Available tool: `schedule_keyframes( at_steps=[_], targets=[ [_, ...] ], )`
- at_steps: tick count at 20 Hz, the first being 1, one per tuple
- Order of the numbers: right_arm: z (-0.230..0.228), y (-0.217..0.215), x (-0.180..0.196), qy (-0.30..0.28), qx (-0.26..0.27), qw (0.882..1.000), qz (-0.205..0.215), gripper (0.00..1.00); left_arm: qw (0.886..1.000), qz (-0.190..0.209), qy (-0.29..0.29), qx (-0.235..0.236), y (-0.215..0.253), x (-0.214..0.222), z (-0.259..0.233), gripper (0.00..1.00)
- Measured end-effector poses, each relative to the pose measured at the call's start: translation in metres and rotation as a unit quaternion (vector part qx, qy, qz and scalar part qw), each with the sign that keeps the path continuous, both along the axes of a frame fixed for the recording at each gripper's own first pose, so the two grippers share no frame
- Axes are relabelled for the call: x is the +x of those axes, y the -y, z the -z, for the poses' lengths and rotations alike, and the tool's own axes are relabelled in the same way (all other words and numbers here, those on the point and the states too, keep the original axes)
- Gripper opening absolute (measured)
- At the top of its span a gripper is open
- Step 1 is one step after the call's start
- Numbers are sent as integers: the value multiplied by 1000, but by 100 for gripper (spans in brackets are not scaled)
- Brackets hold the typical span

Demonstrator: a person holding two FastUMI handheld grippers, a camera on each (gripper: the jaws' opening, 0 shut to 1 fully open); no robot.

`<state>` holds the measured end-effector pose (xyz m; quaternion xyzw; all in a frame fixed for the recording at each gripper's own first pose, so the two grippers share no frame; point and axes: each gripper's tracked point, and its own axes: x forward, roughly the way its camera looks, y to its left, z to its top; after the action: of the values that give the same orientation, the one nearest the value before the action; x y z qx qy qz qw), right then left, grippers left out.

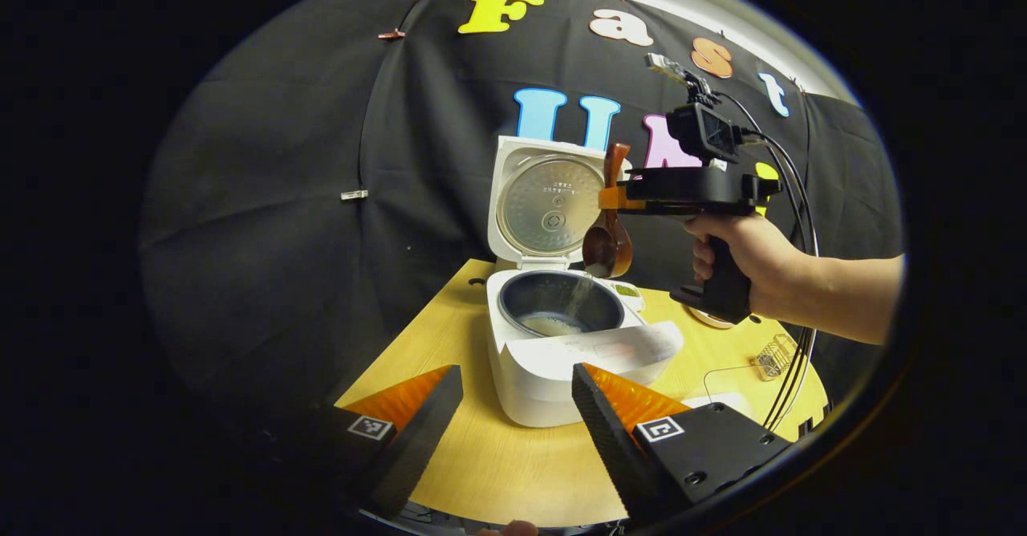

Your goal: Close the left gripper, press the button to open the rice cooker; take a wooden spoon from the chopstick holder with the right hand, scoop a spoonful of rice and pour it into the rice cooker, then put the wooden spoon back into the chopstick holder.

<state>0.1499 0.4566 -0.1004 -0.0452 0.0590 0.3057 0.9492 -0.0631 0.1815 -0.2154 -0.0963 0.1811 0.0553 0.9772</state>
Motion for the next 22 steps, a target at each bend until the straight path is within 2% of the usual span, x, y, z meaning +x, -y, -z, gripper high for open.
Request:
schedule_keyframes(
  at_steps=[6, 11, 13, 16, 17, 19, 22],
  targets=[
    [-10, -12, -28, 92, -80, 991, -52, 11, 1000, 5, 2, 0, 8, -2, -1, 95],
    [-7, -15, -40, 120, -115, 983, -73, 11, 1000, 7, 1, -5, 15, -8, -4, 95],
    [-6, -10, -39, 90, -88, 990, -65, 11, 1000, 8, 0, -1, 16, -9, -3, 95],
    [-1, 1, -30, -9, 0, 999, -32, 11, 1000, 5, -3, 1, 18, -17, -3, 95],
    [1, 7, -29, -50, 34, 998, -16, 14, 1000, 5, -2, 0, 20, -21, -4, 95],
    [1, 21, -27, -119, 108, 987, 10, 11, 1000, 4, -2, 3, 26, -31, -4, 95],
    [-16, 49, -22, -160, 184, 969, 33, 11, 1000, 6, 0, 10, 31, -34, -10, 95]
  ],
)
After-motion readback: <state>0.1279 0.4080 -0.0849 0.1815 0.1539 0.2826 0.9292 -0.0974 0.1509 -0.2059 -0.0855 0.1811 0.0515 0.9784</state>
